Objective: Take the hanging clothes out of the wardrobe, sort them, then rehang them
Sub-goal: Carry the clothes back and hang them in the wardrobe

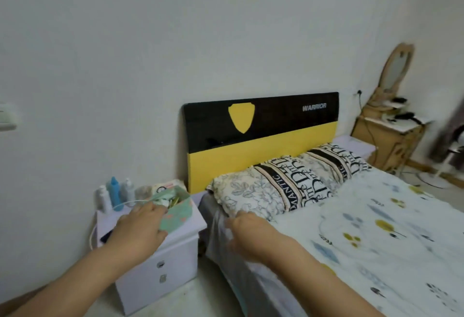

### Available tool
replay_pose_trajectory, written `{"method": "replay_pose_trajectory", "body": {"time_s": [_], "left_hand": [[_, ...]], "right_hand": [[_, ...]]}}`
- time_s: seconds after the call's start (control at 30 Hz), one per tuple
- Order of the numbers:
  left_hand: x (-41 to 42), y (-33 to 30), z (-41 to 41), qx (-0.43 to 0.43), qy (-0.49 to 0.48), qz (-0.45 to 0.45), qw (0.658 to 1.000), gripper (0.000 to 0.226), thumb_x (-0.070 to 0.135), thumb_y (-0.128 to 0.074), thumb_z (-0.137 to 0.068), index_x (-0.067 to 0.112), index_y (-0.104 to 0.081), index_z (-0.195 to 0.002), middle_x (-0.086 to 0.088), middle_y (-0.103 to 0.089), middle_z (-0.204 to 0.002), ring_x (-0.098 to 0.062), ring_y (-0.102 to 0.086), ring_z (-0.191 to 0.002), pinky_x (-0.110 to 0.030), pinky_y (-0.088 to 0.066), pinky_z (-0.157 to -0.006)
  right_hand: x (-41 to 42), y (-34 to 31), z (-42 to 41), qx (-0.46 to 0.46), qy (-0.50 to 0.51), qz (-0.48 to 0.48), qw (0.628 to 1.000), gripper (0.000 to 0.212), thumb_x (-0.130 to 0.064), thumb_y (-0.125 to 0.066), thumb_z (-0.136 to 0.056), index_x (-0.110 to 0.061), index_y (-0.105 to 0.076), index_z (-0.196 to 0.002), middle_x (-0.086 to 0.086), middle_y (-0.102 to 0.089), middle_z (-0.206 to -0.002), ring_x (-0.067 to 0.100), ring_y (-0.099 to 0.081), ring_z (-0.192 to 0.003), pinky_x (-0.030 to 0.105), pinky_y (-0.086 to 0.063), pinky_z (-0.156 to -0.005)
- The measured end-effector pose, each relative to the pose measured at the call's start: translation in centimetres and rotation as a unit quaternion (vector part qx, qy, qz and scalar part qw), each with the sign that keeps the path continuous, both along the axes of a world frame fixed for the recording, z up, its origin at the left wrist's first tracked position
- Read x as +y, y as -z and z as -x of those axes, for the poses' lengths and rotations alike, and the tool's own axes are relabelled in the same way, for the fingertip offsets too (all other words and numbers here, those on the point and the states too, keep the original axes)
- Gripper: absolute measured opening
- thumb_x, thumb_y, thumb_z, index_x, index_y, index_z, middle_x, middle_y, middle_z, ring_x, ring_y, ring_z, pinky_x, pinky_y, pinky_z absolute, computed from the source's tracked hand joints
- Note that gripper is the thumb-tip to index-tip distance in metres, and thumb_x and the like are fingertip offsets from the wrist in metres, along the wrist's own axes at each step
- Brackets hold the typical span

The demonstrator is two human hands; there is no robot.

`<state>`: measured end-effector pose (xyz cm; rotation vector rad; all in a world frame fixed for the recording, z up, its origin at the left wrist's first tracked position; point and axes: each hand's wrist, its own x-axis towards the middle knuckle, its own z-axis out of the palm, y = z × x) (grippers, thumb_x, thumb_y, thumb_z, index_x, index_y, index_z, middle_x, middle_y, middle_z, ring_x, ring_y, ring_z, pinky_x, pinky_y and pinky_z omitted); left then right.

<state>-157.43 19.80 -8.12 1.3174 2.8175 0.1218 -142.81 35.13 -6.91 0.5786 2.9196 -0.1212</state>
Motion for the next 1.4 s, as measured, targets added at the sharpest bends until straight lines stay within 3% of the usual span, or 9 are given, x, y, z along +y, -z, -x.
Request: {"method": "replay_pose_trajectory", "body": {"time_s": [0.37, 0.7, 1.03, 1.4], "left_hand": [[18.9, 1.6, -12.5, -0.021, 0.166, -0.002, 0.986, 0.049, 0.037, -0.043, -0.095, 0.026, -0.029, -0.141, 0.004, -0.036, -0.140, -0.016, -0.037, -0.128, -0.029, -0.038, -0.100], [33.1, 1.9, -20.6, -0.019, 0.338, 0.013, 0.941, 0.049, 0.039, -0.041, -0.096, 0.026, -0.027, -0.142, 0.005, -0.032, -0.143, -0.016, -0.035, -0.130, -0.029, -0.036, -0.102], [45.5, 2.8, -29.5, -0.018, 0.532, 0.052, 0.845, 0.046, 0.040, -0.040, -0.096, 0.029, -0.029, -0.139, 0.006, -0.035, -0.140, -0.015, -0.037, -0.127, -0.027, -0.037, -0.100], [48.3, 4.7, -47.8, -0.039, 0.676, 0.081, 0.731, 0.047, 0.039, -0.040, -0.096, 0.029, -0.029, -0.140, 0.008, -0.035, -0.140, -0.014, -0.036, -0.129, -0.027, -0.035, -0.101]], "right_hand": [[13.6, 0.4, -17.1, -0.029, 0.171, 0.000, 0.985, 0.040, -0.025, -0.047, -0.095, -0.006, -0.046, -0.130, 0.019, -0.045, -0.127, 0.036, -0.043, -0.117, 0.044, -0.041, -0.095], [21.1, 1.9, -27.9, -0.029, 0.357, 0.039, 0.933, 0.040, -0.023, -0.044, -0.096, -0.008, -0.043, -0.134, 0.017, -0.042, -0.132, 0.034, -0.039, -0.123, 0.042, -0.038, -0.099], [23.7, 3.4, -37.1, -0.032, 0.560, 0.070, 0.825, 0.040, -0.023, -0.042, -0.097, -0.008, -0.041, -0.135, 0.016, -0.041, -0.134, 0.034, -0.038, -0.124, 0.042, -0.037, -0.100], [19.2, 5.0, -52.6, -0.034, 0.707, 0.110, 0.697, 0.041, -0.022, -0.042, -0.098, -0.009, -0.039, -0.137, 0.015, -0.038, -0.138, 0.032, -0.037, -0.126, 0.040, -0.038, -0.101]]}}
